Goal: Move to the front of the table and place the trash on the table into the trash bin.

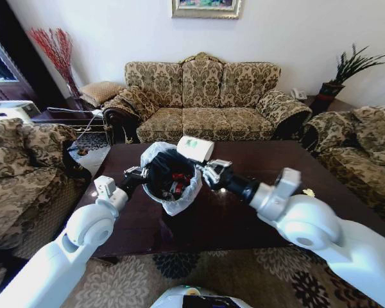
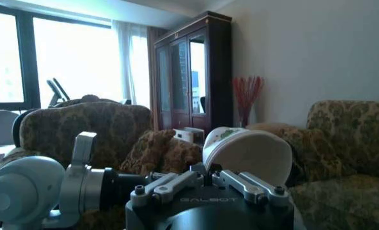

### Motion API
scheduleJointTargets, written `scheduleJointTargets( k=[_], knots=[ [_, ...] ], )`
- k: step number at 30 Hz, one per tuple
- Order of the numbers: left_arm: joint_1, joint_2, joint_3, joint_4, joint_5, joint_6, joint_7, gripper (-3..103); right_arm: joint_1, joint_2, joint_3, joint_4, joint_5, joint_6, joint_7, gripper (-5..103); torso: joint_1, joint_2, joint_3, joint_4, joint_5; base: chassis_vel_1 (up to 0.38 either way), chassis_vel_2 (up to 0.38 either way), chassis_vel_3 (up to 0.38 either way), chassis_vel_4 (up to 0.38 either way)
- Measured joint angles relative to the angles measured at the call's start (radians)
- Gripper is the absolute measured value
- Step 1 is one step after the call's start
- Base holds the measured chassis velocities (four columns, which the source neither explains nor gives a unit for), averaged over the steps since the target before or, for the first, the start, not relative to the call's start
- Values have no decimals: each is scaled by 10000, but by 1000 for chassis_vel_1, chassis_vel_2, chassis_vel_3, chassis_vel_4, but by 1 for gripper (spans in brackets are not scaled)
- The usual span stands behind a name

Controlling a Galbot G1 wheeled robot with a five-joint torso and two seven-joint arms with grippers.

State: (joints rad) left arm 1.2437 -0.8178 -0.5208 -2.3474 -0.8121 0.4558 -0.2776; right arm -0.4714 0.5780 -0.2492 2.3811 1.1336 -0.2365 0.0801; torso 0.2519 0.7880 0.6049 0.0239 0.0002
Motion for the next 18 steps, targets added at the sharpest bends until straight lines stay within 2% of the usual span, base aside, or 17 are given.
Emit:
scheduleJointTargets(
  k=[4,5,6,10,12,15,16,18],
  knots=[
    [-68,-39,-19,22,4,-1,2,3,1682,617,-1638,-474,-66,-184,354,0,1,0,1,5,-1,0,0,0,0],
    [-76,-44,-38,25,4,-1,2,3,1877,683,-1841,-515,-86,-226,398,5,2,0,1,6,-2,0,0,0,0],
    [-76,-44,-38,25,4,-1,2,3,1877,683,-1841,-515,-86,-226,398,5,2,0,1,6,-2,0,0,0,0],
    [-25,-110,-111,46,19,-1,-6,3,2015,729,-2009,-536,-139,-355,434,27,1,0,1,-1,0,0,0,0,0],
    [-17,-129,-111,49,24,-1,-7,3,2015,731,-2006,-543,-151,-355,426,27,1,0,0,-2,1,0,0,0,0],
    [-15,-172,-109,66,40,-2,-36,3,2021,815,-1828,-607,-175,-312,562,42,1,0,1,-1,3,0,0,0,0],
    [-15,-172,-109,66,40,-2,-36,3,2021,815,-1828,-607,-175,-312,562,42,1,0,1,-1,3,0,0,0,0],
    [-16,-187,-108,82,46,-16,-51,3,1756,744,-1315,-680,-172,-308,719,54,1,0,1,4,-2,0,0,0,0]
  ],
)
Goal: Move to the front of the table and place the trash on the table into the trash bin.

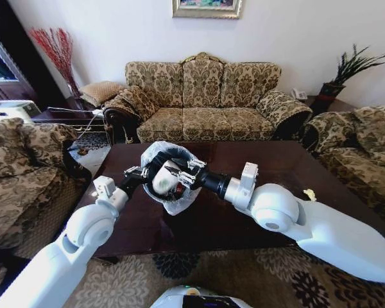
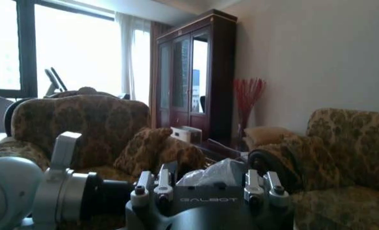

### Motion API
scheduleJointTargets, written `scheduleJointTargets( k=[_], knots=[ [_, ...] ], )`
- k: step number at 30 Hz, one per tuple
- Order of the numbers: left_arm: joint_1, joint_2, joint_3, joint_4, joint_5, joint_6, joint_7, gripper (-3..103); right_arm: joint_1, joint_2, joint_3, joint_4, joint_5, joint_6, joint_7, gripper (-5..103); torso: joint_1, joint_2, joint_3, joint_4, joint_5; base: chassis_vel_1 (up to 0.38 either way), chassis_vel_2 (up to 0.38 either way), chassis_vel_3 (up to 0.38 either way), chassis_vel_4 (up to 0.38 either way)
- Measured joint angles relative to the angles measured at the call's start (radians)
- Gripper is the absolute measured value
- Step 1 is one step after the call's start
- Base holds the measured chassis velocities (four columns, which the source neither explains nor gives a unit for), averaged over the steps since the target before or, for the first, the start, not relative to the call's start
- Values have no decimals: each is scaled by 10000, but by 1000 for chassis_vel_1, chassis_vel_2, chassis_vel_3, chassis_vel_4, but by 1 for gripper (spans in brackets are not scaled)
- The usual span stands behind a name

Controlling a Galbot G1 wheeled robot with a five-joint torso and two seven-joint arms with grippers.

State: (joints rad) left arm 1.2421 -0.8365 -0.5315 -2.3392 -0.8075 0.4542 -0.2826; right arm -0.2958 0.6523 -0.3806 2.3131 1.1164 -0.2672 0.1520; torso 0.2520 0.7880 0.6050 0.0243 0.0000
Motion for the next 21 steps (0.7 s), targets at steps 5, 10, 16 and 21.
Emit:
scheduleJointTargets(
  k=[5,10,16,21],
  knots=[
    [2,-12,-92,-1,5,-59,-48,3,-1359,-420,1178,-66,-345,100,1305,70,0,1,0,-5,6,0,0,0,0],
    [263,-129,-440,-160,54,-152,-189,3,-3092,-761,2646,-752,-1591,-131,2810,91,-1,0,-1,-4,3,0,0,0,0],
    [274,-243,-468,-176,186,-157,-311,3,-5524,-298,5123,-1357,-2147,-770,2866,100,0,2,0,3,4,0,0,0,0],
    [360,-271,-549,-226,390,-157,-314,3,-8226,512,7263,-2024,-3925,-611,2139,100,-1,2,-1,-11,7,0,0,0,0]
  ],
)
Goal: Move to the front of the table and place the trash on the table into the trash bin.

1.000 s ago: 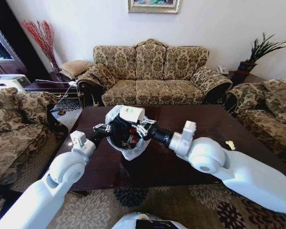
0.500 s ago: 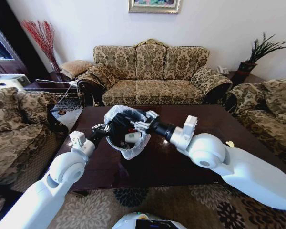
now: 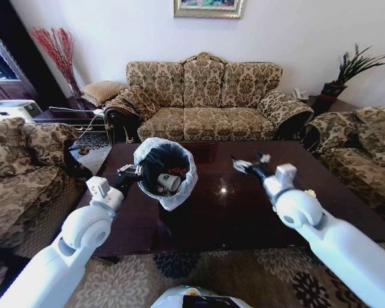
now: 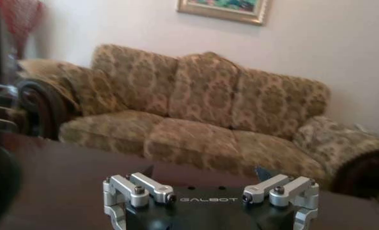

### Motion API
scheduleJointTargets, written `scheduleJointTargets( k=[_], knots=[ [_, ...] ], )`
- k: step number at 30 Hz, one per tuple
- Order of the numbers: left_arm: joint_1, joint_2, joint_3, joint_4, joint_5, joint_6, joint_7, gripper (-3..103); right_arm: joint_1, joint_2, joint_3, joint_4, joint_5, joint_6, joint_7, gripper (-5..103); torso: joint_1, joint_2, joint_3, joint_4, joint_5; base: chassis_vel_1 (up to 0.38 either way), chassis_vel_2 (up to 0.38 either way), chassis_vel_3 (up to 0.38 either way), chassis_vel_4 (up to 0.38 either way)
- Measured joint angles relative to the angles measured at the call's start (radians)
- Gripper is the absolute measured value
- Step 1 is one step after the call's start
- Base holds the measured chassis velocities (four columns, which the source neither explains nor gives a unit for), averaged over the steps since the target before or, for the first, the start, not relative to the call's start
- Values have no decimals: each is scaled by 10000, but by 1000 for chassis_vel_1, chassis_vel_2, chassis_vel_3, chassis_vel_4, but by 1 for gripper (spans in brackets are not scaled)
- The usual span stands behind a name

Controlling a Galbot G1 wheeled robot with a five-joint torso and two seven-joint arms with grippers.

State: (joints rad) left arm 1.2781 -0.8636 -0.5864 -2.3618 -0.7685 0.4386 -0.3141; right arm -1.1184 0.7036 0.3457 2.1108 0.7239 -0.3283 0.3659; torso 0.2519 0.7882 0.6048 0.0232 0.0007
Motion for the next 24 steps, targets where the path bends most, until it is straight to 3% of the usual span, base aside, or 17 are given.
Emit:
scheduleJointTargets(
  k=[7,13,24],
  knots=[
    [246,-1,-110,-270,232,-49,8,3,-1992,1483,918,-166,-1378,436,-415,100,0,0,0,10,-5,-23,-31,41,38],
    [378,-19,-123,-413,299,-65,19,3,-2415,1930,954,-86,-1707,556,-450,100,0,0,-1,9,-9,-134,-147,163,159],
    [584,-47,-74,-695,358,-105,82,3,-2956,2591,792,-148,-1988,955,-27,100,2,-3,1,-1,0,-282,-268,264,270]
  ],
)
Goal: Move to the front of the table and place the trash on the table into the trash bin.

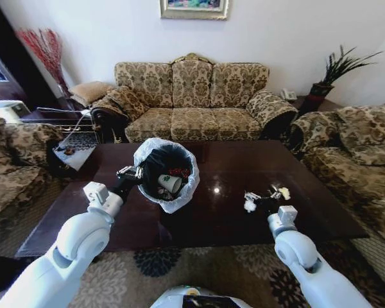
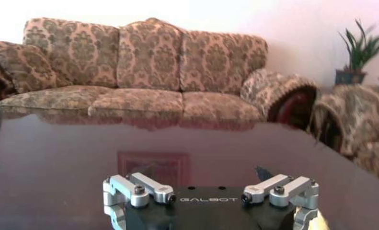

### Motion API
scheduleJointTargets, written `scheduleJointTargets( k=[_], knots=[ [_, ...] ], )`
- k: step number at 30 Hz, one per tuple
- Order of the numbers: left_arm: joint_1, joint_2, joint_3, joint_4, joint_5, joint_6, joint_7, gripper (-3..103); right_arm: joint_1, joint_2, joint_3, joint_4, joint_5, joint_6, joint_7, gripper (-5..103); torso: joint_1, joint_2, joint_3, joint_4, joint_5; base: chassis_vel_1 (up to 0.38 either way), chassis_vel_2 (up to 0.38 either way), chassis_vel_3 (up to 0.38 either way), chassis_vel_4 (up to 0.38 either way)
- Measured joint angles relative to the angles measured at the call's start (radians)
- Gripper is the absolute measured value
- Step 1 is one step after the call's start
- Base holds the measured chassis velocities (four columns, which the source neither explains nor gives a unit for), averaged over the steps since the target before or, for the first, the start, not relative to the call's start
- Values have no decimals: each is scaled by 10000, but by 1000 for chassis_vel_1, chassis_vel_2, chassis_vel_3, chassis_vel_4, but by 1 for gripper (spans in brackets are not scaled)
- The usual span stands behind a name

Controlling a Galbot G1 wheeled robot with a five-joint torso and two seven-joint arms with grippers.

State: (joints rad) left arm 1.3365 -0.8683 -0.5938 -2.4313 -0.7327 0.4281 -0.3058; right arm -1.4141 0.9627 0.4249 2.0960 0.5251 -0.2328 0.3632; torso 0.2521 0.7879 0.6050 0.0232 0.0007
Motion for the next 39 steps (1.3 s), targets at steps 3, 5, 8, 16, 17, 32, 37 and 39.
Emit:
scheduleJointTargets(
  k=[3,5,8,16,17,32,37,39],
  knots=[
    [38,-9,14,-57,1,-4,7,3,-122,206,-347,-60,89,79,280,100,-2,1,-1,1,-1,-182,-210,217,181],
    [52,-8,33,-89,5,-9,10,3,-130,390,-869,-195,360,133,481,100,-3,1,-1,4,7,-84,-88,94,71],
    [47,9,68,-92,16,-9,12,3,125,580,-1491,-572,396,312,481,100,-3,1,-1,6,-6,-13,-29,31,16],
    [24,84,128,-88,96,-9,-7,3,1073,953,-2301,-1698,487,523,506,95,0,0,0,15,-12,34,42,-16,-15],
    [16,87,128,-85,94,-9,-5,3,1119,955,-2317,-1752,530,515,547,95,0,0,0,11,-9,0,0,0,0],
    [-136,17,176,95,61,8,81,3,1599,1235,-2438,-2582,1132,384,682,55,-1,0,0,8,-2,0,0,0,0],
    [-176,-5,186,163,61,10,105,3,1806,1202,-2496,-2808,1193,447,702,43,-1,0,0,8,-4,0,0,0,0],
    [-215,-6,192,207,61,11,107,3,1863,1181,-2532,-2838,1201,491,742,39,-1,0,0,8,-4,0,0,0,0]
  ],
)
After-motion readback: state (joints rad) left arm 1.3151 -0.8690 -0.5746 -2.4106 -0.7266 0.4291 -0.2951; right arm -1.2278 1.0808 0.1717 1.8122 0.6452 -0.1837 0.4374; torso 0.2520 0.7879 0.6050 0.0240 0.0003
